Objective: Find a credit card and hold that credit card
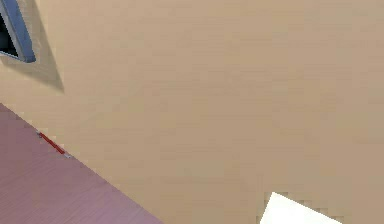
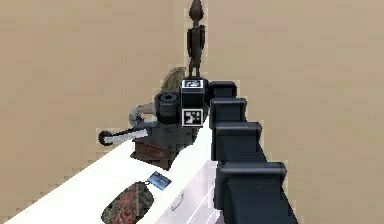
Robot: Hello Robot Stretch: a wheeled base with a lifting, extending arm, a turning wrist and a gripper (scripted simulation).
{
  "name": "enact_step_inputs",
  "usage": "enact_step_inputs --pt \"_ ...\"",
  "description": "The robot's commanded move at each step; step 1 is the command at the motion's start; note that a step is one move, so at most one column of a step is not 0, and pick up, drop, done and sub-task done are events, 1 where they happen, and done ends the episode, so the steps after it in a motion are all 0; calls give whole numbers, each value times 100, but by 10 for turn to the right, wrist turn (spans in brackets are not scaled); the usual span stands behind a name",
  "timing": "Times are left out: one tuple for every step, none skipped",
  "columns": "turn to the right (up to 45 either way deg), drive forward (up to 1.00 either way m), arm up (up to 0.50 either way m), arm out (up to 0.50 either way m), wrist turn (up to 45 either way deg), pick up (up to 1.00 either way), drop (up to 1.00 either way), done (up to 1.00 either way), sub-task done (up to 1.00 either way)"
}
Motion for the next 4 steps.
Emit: enact_step_inputs --pt "0 0 0 0 240 0 0 0 0" --pt "0 0 -28 0 0 0 0 0 0" --pt "0 0 0 0 0 100 0 0 0" --pt "0 0 10 0 0 0 0 0 0"
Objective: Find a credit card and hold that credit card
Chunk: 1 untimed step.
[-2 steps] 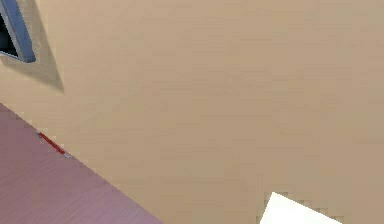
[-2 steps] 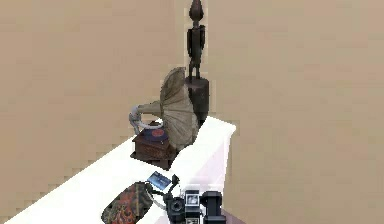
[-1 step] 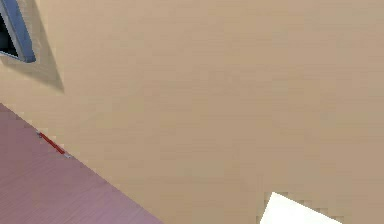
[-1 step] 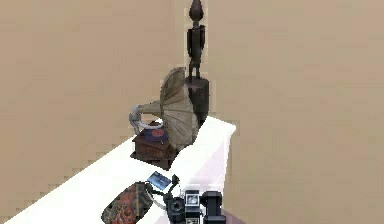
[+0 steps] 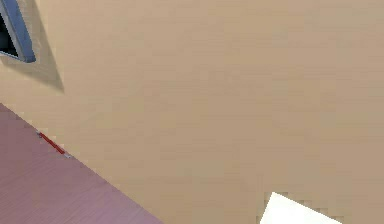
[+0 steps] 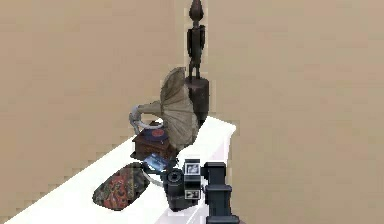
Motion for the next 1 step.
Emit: enact_step_inputs --pt "0 0 0 0 0 0 0 100 0"
